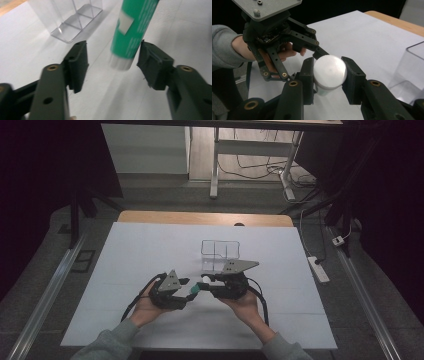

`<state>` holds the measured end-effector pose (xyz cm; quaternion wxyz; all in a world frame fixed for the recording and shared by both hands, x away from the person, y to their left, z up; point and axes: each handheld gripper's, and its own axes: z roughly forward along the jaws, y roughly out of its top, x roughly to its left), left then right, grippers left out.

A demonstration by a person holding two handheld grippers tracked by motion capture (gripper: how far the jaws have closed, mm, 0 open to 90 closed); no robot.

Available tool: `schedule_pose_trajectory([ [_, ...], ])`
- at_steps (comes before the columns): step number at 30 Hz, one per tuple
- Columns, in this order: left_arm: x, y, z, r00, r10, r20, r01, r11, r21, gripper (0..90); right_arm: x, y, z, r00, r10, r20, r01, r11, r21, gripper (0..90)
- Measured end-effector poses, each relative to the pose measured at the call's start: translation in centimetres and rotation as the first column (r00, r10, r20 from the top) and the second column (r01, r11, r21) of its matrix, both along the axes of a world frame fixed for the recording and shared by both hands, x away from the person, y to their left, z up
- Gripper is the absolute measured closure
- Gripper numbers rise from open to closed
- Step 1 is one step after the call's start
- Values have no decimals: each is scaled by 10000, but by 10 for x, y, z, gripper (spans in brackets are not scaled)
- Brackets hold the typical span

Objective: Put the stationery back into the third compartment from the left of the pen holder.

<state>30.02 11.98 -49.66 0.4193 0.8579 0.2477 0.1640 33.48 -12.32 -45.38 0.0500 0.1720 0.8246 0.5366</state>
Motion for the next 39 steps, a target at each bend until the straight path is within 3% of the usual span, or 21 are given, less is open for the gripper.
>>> schedule_pose_trajectory([
  [5, 0, 9, 2, 9995, 283, -101, -283, 9996, -57, 330, 1, -7, 4, 9996, -232, 128, 230, 9997, 102, 639],
  [20, -8, 49, 0, 9924, 1161, -405, -1155, 9932, 160, 322, 4, -20, 16, 9951, -798, 578, 780, 9964, 322, 639],
  [39, -28, 100, -12, 9678, 2383, -810, -2388, 9711, 34, 321, 6, -39, 33, 9849, -1444, 956, 1377, 9878, 734, 639],
])
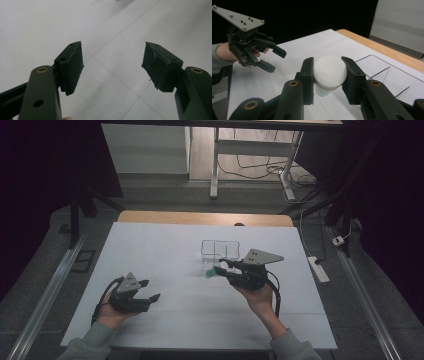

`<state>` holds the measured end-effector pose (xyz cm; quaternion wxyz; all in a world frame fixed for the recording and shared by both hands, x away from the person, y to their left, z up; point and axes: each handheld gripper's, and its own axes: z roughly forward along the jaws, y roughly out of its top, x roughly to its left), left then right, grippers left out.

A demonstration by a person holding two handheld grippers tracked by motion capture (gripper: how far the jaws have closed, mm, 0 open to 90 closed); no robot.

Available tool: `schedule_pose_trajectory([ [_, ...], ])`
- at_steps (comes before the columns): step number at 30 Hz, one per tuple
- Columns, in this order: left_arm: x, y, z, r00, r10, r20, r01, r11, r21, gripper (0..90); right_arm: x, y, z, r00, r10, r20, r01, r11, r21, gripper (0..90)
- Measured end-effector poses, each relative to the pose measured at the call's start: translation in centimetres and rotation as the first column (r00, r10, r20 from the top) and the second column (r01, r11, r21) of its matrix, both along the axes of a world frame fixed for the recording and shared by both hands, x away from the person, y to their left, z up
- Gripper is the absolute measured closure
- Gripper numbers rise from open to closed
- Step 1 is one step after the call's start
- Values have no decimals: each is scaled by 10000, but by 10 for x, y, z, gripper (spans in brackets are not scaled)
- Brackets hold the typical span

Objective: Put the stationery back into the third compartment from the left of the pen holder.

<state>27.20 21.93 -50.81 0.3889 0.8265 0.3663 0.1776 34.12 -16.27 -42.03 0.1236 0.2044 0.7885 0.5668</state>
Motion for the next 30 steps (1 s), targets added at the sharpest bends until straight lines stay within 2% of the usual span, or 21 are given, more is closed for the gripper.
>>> schedule_pose_trajectory([
  [6, -5, 11, -4, 9996, 269, -84, -269, 9996, 71, 321, 1, -3, 5, 9998, -125, 143, 123, 9998, 134, 639],
  [12, -7, 18, -7, 9987, 487, -130, -487, 9988, -43, 319, 3, -4, 9, 9993, -295, 245, 290, 9994, 193, 638],
  [22, -6, 18, -9, 9986, 479, -208, -479, 9989, 8, 315, 10, -9, 17, 9964, -690, 493, 679, 9974, 241, 639],
  [30, -5, 18, -10, 9986, 488, -226, -487, 9988, 57, 311, 17, -16, 19, 9891, -1234, 801, 1232, 9924, 71, 639],
])
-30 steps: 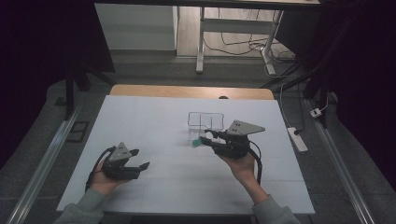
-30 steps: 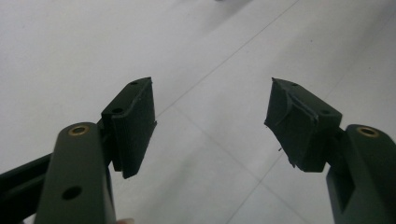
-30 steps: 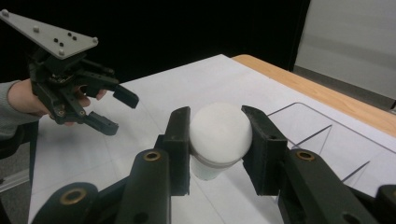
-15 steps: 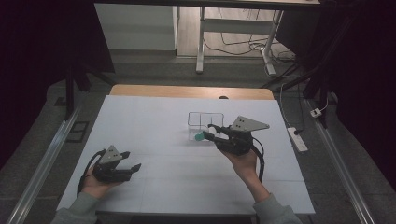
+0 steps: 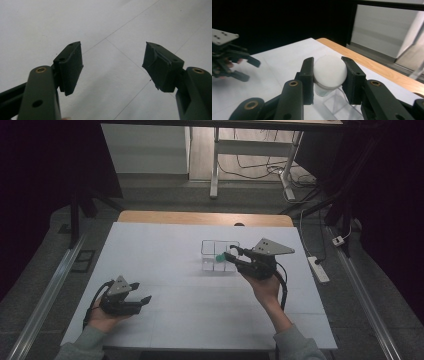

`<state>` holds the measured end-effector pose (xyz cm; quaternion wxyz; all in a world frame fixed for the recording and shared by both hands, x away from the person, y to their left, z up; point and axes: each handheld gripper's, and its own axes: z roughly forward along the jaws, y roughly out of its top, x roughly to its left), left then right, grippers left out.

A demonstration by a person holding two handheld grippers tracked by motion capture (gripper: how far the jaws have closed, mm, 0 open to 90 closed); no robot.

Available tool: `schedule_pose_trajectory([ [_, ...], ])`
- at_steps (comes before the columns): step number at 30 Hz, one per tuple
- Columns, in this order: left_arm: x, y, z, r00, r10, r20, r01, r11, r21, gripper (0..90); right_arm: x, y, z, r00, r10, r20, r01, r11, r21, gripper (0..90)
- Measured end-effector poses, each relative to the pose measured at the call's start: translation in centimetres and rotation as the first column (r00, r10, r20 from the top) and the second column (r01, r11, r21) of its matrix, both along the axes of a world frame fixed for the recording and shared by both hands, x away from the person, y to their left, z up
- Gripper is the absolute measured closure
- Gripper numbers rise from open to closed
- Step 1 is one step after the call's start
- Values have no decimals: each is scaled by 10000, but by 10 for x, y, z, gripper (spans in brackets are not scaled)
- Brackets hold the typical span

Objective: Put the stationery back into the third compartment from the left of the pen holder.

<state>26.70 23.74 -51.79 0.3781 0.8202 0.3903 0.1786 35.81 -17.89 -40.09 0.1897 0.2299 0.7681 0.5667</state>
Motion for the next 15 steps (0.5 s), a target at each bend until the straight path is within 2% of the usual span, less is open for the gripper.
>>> schedule_pose_trajectory([
  [8, 0, 0, -1, 10000, -16, -27, 16, 10000, 29, 310, 13, -8, -2, 9970, -736, 222, 743, 9967, -315, 638],
  [15, 1, 0, -1, 10000, -40, -39, 40, 10000, 36, 310, 25, -16, -6, 9914, -1303, 93, 1306, 9905, -422, 638],
])
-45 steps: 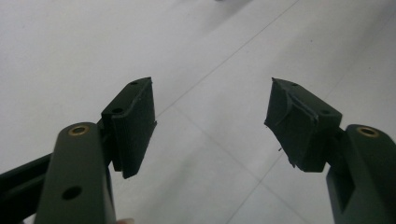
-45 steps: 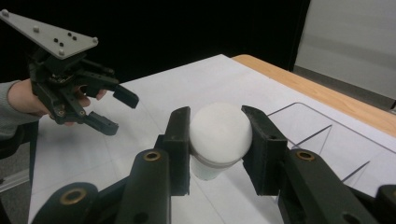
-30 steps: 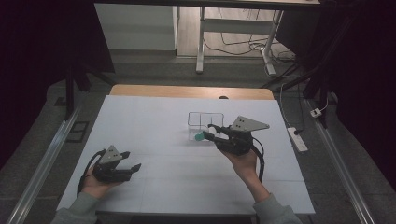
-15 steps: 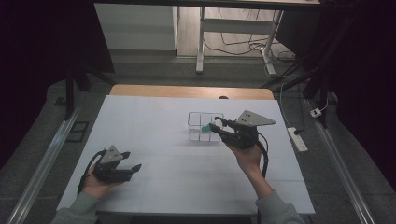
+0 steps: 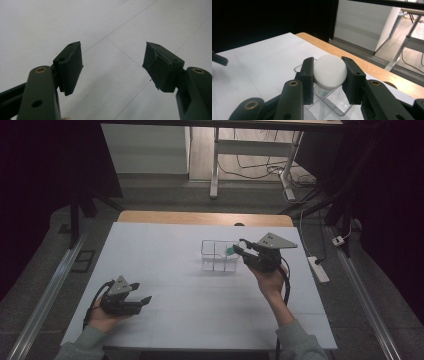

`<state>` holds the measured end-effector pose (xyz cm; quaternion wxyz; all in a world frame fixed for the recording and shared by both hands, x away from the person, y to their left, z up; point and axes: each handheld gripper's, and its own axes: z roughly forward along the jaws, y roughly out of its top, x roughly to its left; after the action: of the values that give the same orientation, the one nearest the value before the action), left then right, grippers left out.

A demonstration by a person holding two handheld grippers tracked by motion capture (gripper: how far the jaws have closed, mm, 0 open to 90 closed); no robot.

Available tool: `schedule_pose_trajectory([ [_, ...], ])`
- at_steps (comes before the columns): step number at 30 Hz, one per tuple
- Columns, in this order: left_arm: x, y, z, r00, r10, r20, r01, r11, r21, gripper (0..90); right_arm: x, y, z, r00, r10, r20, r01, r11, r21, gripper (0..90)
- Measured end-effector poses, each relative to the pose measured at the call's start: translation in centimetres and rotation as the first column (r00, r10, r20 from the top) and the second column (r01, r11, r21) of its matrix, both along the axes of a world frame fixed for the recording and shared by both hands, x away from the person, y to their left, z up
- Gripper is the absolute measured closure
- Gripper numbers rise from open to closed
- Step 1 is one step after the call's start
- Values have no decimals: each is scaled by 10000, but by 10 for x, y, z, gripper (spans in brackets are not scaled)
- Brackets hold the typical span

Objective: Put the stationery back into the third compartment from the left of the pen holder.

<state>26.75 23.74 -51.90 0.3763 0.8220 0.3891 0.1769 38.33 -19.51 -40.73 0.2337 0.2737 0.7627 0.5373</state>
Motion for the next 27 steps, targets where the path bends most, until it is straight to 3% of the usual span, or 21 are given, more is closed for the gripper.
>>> schedule_pose_trajectory([
  [7, 0, -1, -1, 10000, -14, -37, 14, 10000, 50, 309, 12, -8, -6, 9986, -490, -212, 489, 9988, -20, 638],
  [22, -1, -2, -1, 9999, -114, 23, 114, 9999, 126, 308, 28, -1, -21, 9963, -649, -570, 618, 9966, -544, 628],
  [27, -1, -2, -1, 9999, -119, 29, 118, 9998, 135, 308, 25, 3, -19, 9961, -850, -219, 838, 9952, -503, 483],
])
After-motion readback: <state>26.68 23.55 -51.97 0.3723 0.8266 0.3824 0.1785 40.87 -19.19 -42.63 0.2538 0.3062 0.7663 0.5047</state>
